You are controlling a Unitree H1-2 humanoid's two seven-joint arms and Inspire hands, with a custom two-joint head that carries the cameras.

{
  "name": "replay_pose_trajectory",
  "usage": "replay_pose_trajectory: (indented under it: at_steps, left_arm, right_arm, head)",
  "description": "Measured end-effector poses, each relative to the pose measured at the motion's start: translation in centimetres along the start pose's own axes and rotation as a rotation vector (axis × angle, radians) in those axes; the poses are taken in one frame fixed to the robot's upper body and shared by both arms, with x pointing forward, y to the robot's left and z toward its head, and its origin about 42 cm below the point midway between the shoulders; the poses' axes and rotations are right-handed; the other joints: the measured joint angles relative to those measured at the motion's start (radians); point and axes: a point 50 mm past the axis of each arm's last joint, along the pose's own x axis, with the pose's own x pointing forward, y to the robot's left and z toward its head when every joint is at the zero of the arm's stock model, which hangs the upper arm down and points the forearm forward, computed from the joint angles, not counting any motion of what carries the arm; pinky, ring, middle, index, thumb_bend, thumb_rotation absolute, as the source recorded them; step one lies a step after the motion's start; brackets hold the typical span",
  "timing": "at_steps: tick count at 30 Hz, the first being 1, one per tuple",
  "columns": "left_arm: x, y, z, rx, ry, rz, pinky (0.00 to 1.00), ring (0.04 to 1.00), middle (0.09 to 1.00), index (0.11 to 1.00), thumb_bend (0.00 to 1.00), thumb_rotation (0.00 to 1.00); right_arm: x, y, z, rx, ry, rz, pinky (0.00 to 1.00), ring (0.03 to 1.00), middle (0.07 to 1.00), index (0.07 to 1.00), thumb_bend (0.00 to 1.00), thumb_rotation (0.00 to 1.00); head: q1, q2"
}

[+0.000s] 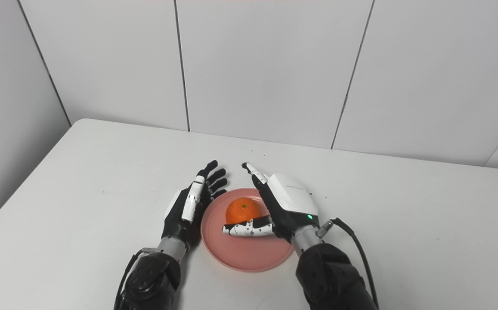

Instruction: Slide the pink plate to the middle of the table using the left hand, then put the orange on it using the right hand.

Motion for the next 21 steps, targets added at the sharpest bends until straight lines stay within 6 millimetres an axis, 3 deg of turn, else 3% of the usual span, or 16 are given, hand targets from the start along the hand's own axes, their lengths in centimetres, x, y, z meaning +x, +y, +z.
replay_pose_trajectory:
  at_steps: [12,17,21]
  left_arm:
    - [0.0,0.1,0.0,-0.014,-0.002,0.006,0.87,0.881,0.887,0.874,0.38,1.00]
    - [0.0,0.3,0.0,-0.007,-0.002,0.007,0.87,0.887,0.889,0.883,0.39,1.00]
    - [0.0,0.6,0.1,0.001,-0.004,0.009,0.88,0.886,0.889,0.882,0.38,1.00]
  right_arm:
    - [-3.0,-6.8,-0.2,0.163,-0.058,-0.220,0.80,0.894,0.939,0.972,1.00,0.55]
    - [-4.8,-6.8,-1.4,0.204,-0.009,-0.251,0.82,0.906,0.937,0.962,1.00,0.55]
    - [-6.1,-6.1,-2.8,0.242,0.059,-0.298,0.82,0.898,0.924,0.957,1.00,0.65]
  head:
    - [-0.012,-0.002]
    - [-0.023,-0.006]
    - [-0.031,-0.008]
